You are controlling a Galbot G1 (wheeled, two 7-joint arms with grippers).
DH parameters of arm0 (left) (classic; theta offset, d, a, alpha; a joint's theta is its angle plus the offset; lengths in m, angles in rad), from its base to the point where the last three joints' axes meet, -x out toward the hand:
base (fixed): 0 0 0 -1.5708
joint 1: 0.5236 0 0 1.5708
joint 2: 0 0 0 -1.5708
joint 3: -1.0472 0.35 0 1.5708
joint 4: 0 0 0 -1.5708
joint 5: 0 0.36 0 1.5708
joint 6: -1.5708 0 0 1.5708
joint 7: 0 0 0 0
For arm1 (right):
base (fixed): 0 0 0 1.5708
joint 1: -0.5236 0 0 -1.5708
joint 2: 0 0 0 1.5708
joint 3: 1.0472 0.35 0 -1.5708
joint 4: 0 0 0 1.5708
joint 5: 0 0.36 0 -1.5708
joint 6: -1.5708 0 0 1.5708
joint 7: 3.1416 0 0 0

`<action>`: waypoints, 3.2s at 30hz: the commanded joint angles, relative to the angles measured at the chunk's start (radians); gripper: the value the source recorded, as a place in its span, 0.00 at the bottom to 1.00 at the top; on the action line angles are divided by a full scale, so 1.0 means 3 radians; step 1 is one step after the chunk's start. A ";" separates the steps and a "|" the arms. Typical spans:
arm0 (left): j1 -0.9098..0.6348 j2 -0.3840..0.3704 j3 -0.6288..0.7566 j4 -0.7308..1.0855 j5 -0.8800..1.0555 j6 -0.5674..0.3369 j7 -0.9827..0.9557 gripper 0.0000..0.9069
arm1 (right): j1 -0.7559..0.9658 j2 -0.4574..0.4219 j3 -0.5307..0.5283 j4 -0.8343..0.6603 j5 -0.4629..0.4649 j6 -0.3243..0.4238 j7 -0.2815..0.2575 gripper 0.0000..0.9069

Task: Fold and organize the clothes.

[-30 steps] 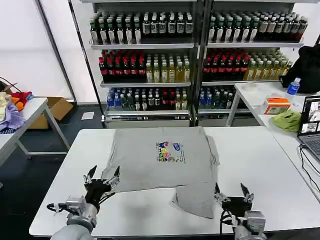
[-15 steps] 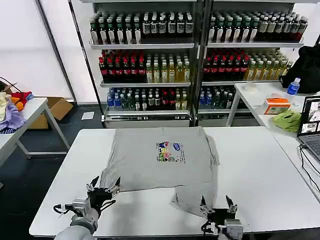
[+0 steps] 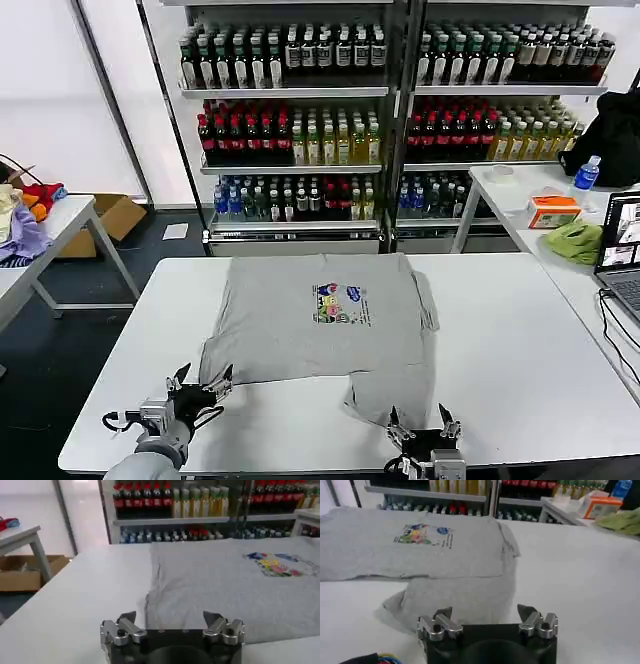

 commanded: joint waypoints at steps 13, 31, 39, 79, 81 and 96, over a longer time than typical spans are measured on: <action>0.0084 -0.0016 0.0033 0.0090 -0.0039 0.0036 0.0015 0.02 | 0.0019 0.0039 -0.0022 -0.0212 0.0026 0.0004 0.0050 0.00; 0.0099 -0.0036 0.0080 -0.0009 -0.0037 0.0011 0.0051 0.00 | -0.0075 -0.0022 0.0032 0.0039 0.0045 0.0139 -0.0005 0.00; 0.0101 -0.0068 0.0069 -0.0003 -0.0054 -0.0287 0.0039 0.00 | -0.0069 -0.0034 0.0116 0.0098 0.0053 0.0226 -0.0069 0.00; -0.1756 -0.0019 0.0402 0.1494 -0.0441 -0.0646 0.0075 0.00 | 0.2505 -0.0135 0.0250 -0.1566 0.0351 0.0134 -0.0691 0.00; -0.1797 -0.0020 0.0409 0.1570 -0.0446 -0.0647 0.0074 0.00 | 0.2614 -0.0127 0.0235 -0.1694 0.0362 0.0129 -0.0713 0.00; -0.1914 -0.0023 0.0464 0.1847 -0.0430 -0.0568 0.0090 1.00 | 0.2994 -0.0001 -0.0016 -0.2283 0.0328 0.0067 -0.0828 1.00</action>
